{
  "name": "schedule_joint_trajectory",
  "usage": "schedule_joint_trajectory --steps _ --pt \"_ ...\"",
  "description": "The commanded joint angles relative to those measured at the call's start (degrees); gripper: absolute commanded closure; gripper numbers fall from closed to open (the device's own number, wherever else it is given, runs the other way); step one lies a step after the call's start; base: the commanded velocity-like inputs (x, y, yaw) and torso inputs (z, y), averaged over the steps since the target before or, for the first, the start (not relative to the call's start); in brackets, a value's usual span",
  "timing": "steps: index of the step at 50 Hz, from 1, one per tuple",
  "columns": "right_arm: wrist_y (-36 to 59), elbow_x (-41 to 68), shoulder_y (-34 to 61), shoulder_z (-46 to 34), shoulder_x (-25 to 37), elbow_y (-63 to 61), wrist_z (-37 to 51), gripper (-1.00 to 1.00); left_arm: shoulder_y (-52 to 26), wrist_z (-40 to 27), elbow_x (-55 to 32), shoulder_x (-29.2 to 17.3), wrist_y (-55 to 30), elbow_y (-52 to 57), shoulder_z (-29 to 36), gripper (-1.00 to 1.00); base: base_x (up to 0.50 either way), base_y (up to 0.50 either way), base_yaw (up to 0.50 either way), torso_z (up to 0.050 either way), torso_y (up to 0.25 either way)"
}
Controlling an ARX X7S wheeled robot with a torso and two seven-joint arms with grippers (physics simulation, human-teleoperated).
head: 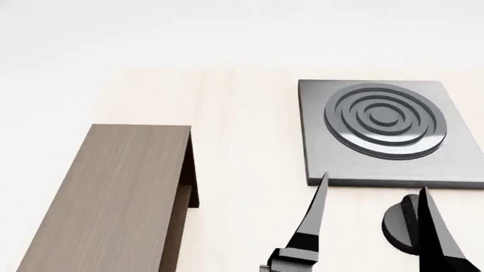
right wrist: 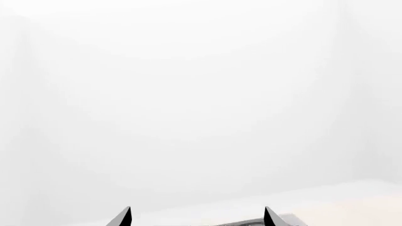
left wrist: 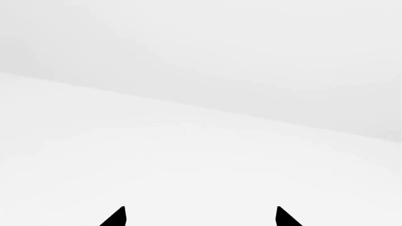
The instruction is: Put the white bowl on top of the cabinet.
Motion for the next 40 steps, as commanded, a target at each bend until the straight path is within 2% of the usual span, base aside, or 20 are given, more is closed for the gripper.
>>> schedule_joint_trajectory --steps 1,23,27,29,33,40 --pt "6.2 1.9 2.1 3.6 0.6 -1.9 4.3 -1.0 0.0 -0.1 -0.2 -0.1 0.2 -0.2 0.2 -1.0 0.0 0.0 0.0 0.0 0.0" --pt "26.3 12.7 7.3 17.1 4.4 -8.2 14.9 -1.0 0.4 -0.4 -0.5 -0.4 0.5 0.0 0.5 -1.0 0.0 0.0 0.0 0.0 0.0" --pt "26.3 13.0 7.4 17.0 4.6 -8.2 15.2 -1.0 0.4 -0.4 -0.6 -0.4 0.6 -0.1 0.6 -1.0 0.0 0.0 0.0 0.0 0.0" --pt "33.1 18.1 10.3 20.8 5.5 -9.1 17.7 -1.0 0.4 -0.4 -0.6 -0.4 0.6 -0.1 0.6 -1.0 0.0 0.0 0.0 0.0 0.0" --pt "37.5 22.5 12.2 24.3 6.6 -10.2 20.7 -1.0 0.5 -0.5 -0.7 -0.4 0.7 -0.1 0.6 -1.0 0.0 0.0 0.0 0.0 0.0" --pt "39.1 28.7 11.7 29.6 7.8 -9.1 23.4 -1.0 0.6 -0.4 -1.0 -0.5 1.0 -0.3 0.5 -1.0 0.0 0.0 0.0 0.0 0.0"
